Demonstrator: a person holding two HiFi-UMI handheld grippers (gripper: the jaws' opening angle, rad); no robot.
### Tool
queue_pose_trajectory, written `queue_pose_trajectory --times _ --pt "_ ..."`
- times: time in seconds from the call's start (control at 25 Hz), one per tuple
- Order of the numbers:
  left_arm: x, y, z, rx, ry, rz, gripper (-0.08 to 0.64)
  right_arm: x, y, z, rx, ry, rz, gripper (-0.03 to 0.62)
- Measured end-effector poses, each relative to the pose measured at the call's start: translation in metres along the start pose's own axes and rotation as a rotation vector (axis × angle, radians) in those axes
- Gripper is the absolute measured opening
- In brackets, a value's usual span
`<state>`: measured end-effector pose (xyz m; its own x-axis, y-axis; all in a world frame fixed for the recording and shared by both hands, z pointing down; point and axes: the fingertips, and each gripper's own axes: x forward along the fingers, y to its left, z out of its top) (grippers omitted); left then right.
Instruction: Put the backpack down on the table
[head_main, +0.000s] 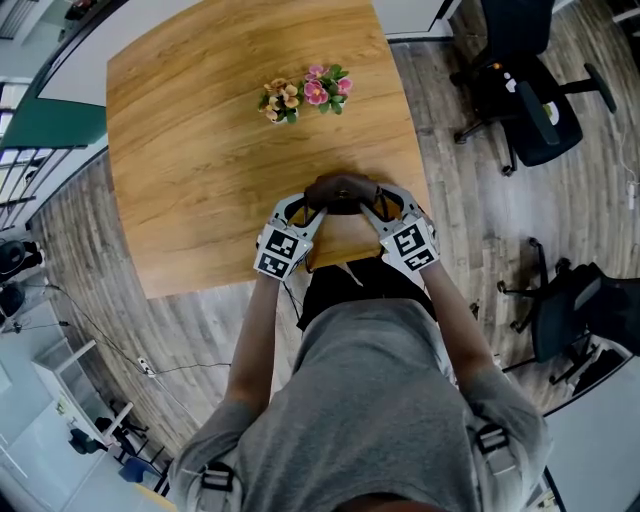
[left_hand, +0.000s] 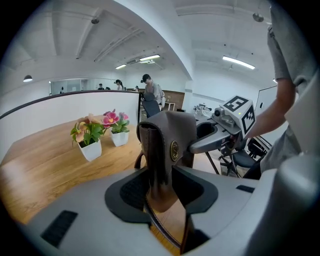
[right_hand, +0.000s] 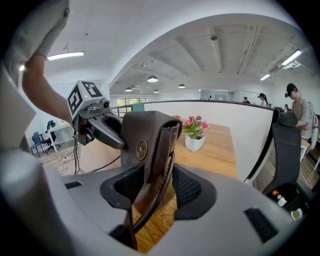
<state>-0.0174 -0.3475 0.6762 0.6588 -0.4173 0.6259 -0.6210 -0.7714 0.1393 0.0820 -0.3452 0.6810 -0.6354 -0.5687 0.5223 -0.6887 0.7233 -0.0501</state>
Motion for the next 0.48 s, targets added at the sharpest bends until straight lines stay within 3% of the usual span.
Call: queue_pose_trajectory --times 0.2,0.48 --pt "0.002 -0.004 0.0 0.0 0.005 -0.015 0.243 -0.003 -0.002 0.002 0.039 -0.017 -0.007 0.225" --pt "-0.008 -0.008 0.007 -0.003 -0.019 -0.001 0.27 -0.012 0.002 0.005 0.042 -0.019 -0.012 0.247"
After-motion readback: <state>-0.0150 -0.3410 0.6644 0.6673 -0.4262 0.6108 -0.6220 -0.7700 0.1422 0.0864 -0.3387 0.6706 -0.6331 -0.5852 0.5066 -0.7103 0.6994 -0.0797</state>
